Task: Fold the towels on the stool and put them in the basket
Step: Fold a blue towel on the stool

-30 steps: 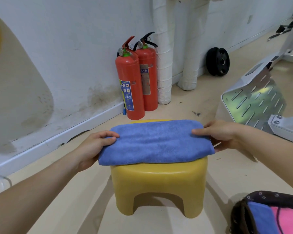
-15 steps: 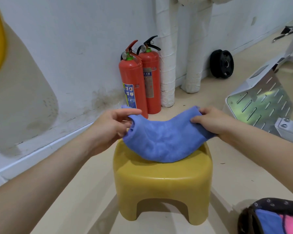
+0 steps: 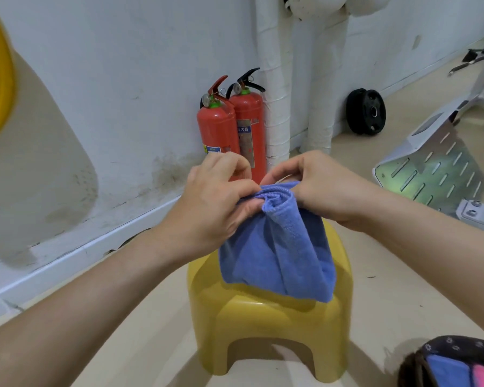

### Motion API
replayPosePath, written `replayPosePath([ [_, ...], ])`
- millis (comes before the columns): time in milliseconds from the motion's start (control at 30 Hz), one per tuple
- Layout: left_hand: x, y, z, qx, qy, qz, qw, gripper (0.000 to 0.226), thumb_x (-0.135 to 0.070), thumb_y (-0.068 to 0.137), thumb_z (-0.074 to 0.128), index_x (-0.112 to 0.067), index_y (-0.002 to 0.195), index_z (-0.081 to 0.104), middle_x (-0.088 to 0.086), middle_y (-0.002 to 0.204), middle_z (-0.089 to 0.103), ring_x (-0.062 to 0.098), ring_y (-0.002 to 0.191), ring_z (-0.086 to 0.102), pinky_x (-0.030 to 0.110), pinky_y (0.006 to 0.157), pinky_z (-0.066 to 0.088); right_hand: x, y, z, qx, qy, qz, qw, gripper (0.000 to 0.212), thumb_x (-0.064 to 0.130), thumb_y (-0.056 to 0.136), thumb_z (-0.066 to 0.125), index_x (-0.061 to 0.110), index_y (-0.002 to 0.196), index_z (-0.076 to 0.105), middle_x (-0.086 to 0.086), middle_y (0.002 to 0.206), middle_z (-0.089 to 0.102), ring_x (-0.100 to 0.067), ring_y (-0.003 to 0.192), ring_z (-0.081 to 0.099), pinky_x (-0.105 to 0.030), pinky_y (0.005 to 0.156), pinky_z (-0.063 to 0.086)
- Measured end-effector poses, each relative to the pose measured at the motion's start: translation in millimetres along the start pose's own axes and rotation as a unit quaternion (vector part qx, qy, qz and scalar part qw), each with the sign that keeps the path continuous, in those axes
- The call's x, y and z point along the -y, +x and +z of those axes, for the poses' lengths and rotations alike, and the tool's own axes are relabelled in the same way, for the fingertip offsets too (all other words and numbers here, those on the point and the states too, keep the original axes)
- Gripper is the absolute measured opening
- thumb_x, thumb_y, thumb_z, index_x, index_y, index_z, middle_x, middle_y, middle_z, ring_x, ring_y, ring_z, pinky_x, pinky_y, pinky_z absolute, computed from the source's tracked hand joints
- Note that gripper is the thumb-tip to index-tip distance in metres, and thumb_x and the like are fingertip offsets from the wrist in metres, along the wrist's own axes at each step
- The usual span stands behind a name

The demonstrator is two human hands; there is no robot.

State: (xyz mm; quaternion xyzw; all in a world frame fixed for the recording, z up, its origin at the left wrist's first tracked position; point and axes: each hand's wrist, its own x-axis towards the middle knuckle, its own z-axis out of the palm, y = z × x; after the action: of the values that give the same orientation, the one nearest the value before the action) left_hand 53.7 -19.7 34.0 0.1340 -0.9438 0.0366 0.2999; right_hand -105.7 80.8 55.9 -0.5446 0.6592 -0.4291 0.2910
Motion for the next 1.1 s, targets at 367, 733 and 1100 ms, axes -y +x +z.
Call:
replayPosePath([
  [367,-1.1,-2.4,-4.7,0.100,-0.064,0.018,0.993,0.032,-0.040,0.096,0.039,-0.019,0.072,0.041,-0.010,0.061,0.038,0.009,0.060,0.037,0.018,0.069,0.028,6.2,-6.0,-5.5,0.103,0.067,0.030,0.992,0.020,-0.001,0.081,0.068,0.003,0.101,0.064,-0.019,0.092,0.073,-0.018,0.077,0.066,-0.032,0.078,0.053],
  [733,7.0,-4.7,-20.2,0.161,-0.259,-0.084,0.949,0.042,-0.042,0.089,0.052,-0.005,0.068,0.052,0.013,0.064,0.042,0.022,0.060,0.040,0.033,0.054,0.034,4.8,-5.0,-5.1,0.080,0.088,0.019,0.993,0.011,0.023,0.086,0.064,0.021,0.075,0.062,-0.006,0.078,0.062,-0.018,0.074,0.052,-0.031,0.064,0.040],
  [1100,4.2,-2.7,-26.0,0.147,-0.250,-0.077,0.954,0.029,-0.031,0.075,0.062,-0.007,0.060,0.062,0.004,0.071,0.061,0.021,0.067,0.058,0.041,0.065,0.046,15.9,-15.4,-3.4,0.069,-0.289,-0.142,0.944,0.037,0.024,0.075,0.077,0.025,0.090,0.043,0.015,0.074,0.051,0.001,0.068,0.049,-0.016,0.060,0.039],
])
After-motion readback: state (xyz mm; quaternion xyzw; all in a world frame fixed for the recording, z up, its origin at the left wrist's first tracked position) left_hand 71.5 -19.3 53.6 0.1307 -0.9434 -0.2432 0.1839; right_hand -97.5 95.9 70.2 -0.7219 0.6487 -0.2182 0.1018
